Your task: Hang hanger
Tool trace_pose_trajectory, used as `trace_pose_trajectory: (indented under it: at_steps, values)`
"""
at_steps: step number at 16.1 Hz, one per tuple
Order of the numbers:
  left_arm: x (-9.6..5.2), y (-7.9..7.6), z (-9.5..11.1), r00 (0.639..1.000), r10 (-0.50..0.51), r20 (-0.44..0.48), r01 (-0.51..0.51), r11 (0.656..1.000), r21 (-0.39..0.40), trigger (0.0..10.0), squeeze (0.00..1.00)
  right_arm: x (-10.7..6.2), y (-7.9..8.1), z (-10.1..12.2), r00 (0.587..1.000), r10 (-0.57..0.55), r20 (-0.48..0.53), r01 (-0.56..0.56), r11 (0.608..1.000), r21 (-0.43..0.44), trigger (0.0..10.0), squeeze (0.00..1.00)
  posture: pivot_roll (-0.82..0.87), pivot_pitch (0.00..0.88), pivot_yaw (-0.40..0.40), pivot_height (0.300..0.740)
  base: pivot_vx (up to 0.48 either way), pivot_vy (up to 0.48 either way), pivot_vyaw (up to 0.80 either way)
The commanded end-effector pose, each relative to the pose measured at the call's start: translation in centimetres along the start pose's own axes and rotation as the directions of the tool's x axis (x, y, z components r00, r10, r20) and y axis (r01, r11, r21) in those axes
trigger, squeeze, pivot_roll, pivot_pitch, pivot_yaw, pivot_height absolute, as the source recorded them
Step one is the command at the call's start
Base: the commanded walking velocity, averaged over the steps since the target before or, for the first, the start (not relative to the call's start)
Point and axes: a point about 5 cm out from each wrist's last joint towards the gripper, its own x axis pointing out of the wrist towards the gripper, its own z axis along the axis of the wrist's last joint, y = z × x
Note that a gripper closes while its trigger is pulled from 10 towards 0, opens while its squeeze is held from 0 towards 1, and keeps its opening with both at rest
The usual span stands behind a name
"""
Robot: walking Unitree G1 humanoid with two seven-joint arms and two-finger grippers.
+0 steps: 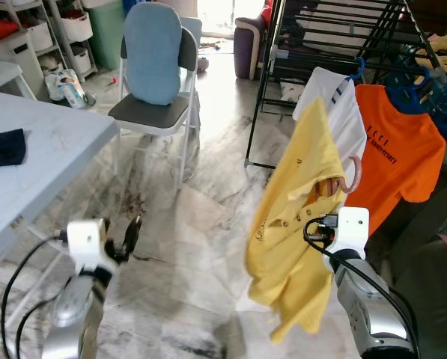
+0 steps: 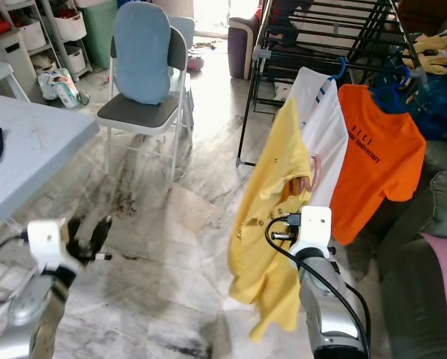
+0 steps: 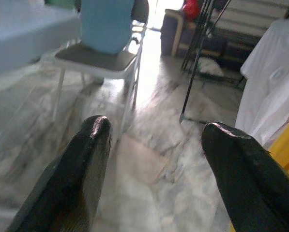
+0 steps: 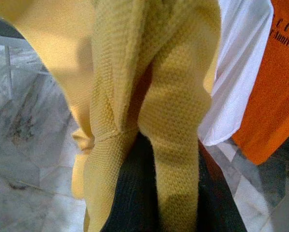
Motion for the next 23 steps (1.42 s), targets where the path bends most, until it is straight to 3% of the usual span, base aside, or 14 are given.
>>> trace_pose_trajectory:
  at_steps: [1,7,13,23]
  values:
    - [0.4,0.0,0.0,1.0,-0.017,-0.01,0.017,0.999,-0.032,10.0,0.0,-0.2,-0.3,1.2,0.997,-0.034,0.068,0.034,0.999,0.008,10.0,0.0,-0.08,0.0,0.01,0.74,0.0,0.0,0.0]
    - [1.3,-1.9,0.2,0.995,-0.102,-0.002,0.102,0.995,-0.01,10.0,0.0,-0.7,-0.7,0.1,0.999,-0.046,0.016,0.046,0.998,0.035,10.0,0.0,-0.1,0.0,0.033,0.74,0.0,0.0,0.0]
    - [1.1,-1.9,0.0,0.99,-0.142,-0.01,0.141,0.989,-0.04,10.0,0.0,-0.4,-0.1,0.0,1.0,-0.027,0.007,0.027,0.999,0.036,10.0,0.0,-0.09,0.0,0.033,0.74,0.0,0.0,0.0]
    - [1.5,-2.5,-0.2,0.981,-0.195,-0.021,0.194,0.98,-0.049,10.0,0.0,-0.3,0.1,-0.1,1.0,-0.007,-0.003,0.007,1.0,0.019,10.0,0.0,-0.1,0.0,0.035,0.74,0.406,0.0,0.0]
